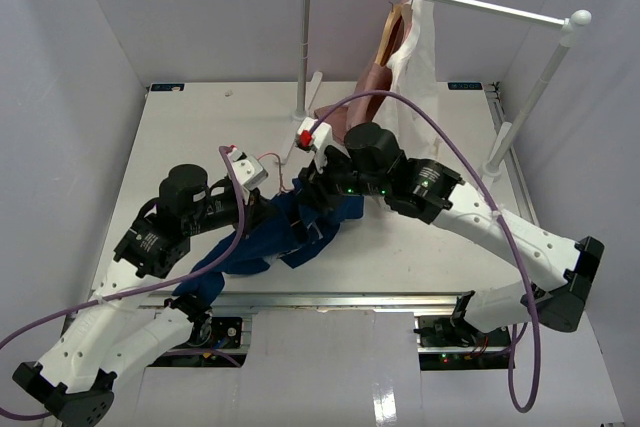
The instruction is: Place the t-shirt on the hanger
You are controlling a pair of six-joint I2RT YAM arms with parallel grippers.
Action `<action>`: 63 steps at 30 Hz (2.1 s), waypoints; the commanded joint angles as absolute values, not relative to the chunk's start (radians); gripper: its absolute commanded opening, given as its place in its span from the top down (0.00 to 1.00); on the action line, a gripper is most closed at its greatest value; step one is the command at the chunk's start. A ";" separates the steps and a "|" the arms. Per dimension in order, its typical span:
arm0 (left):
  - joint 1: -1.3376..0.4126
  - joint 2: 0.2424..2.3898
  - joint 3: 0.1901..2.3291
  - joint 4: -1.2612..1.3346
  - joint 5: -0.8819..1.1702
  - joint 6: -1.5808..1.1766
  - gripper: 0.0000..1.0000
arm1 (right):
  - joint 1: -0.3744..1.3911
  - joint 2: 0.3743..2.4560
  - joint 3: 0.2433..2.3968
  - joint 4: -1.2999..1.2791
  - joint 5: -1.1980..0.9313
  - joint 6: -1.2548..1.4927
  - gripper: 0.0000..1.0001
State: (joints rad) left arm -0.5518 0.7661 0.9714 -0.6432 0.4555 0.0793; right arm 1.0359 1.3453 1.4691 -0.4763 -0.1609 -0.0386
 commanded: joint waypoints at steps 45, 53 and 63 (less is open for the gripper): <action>-0.554 0.641 1.225 -0.868 0.104 -0.030 0.63 | 0.968 1.283 1.616 -0.368 -0.139 -0.120 0.92; -0.554 0.661 1.170 -0.804 0.169 0.028 0.60 | 0.968 1.276 1.642 -0.365 -0.166 -0.098 0.92; -0.554 0.627 1.143 -0.830 0.113 0.037 1.00 | 0.964 1.245 1.660 -0.346 -0.110 -0.092 0.92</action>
State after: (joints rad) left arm -0.5575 0.6494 1.1292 -0.8180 0.1527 0.0294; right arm 0.9698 1.2900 1.5949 -0.4168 -0.1443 -0.0882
